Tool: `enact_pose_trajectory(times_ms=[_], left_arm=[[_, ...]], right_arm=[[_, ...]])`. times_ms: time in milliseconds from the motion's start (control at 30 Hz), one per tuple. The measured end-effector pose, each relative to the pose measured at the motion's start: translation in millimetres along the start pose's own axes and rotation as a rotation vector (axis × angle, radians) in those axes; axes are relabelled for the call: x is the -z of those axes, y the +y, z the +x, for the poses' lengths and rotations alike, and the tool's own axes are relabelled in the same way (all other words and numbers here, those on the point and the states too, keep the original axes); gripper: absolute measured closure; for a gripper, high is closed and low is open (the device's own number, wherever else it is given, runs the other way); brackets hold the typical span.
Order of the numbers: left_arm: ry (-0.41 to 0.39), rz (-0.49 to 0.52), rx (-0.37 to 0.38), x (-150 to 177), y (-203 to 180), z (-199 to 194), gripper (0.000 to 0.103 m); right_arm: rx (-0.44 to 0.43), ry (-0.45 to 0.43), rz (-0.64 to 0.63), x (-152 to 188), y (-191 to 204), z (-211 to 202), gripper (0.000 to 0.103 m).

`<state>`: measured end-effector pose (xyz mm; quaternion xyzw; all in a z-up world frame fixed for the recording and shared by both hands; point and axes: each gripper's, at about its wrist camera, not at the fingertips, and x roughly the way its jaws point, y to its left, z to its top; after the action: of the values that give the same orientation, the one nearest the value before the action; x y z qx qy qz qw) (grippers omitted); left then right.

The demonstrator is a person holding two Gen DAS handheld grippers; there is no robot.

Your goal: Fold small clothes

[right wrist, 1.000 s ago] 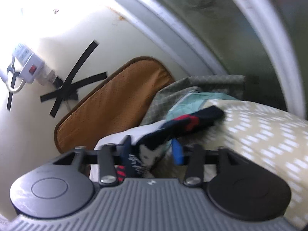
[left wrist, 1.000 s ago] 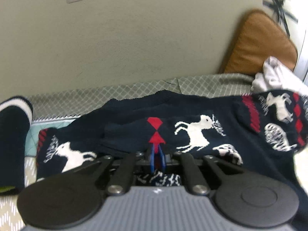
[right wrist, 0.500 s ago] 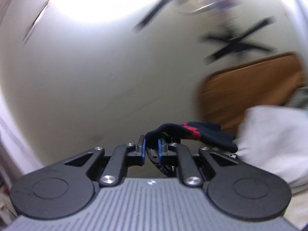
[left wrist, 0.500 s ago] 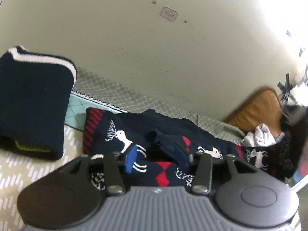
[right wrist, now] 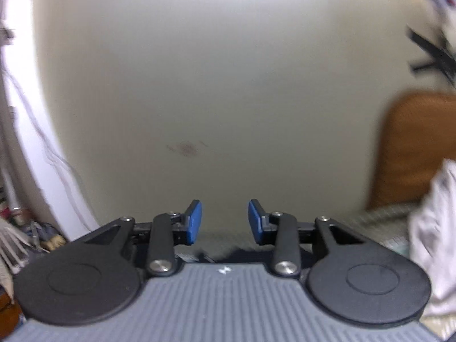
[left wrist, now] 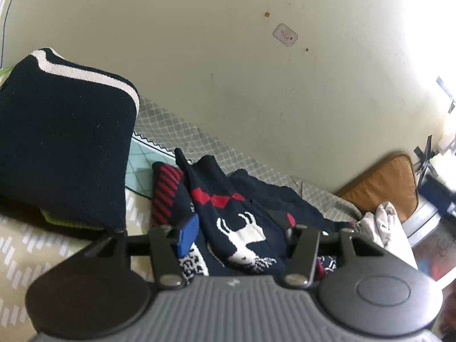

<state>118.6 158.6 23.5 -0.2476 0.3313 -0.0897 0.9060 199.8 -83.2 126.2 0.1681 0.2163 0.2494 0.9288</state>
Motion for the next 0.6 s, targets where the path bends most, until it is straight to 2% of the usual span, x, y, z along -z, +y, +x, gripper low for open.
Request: enact_pose_trajectory(times_ms=[133, 300, 400, 533, 600], left_arm=[[-0.006, -0.025, -0.021, -0.8, 5.3, 0.3, 0.052], [-0.035, -0.089, -0.057, -7.0, 22.1, -5.3, 0.048], [-0.040, -0.111, -0.067, -9.4, 28.2, -6.2, 0.048], [-0.040, -0.107, -0.075, -10.5, 30.0, -7.5, 0.048], [-0.035, -0.108, -0.066, -11.1, 29.8, -7.5, 0.048]], right_arm=[[0.033, 0.143, 0.025, 34.1, -20.7, 23.9, 0.064], [-0.042, 0.303, 0.059, 50.5, -12.1, 76.0, 0.063], [-0.073, 0.370, 0.035, 53.4, 4.2, 109.5, 0.063], [-0.029, 0.474, -0.054, 70.7, 23.5, 130.4, 0.063], [-0.027, 0.461, -0.077, 75.6, 26.8, 132.7, 0.064]])
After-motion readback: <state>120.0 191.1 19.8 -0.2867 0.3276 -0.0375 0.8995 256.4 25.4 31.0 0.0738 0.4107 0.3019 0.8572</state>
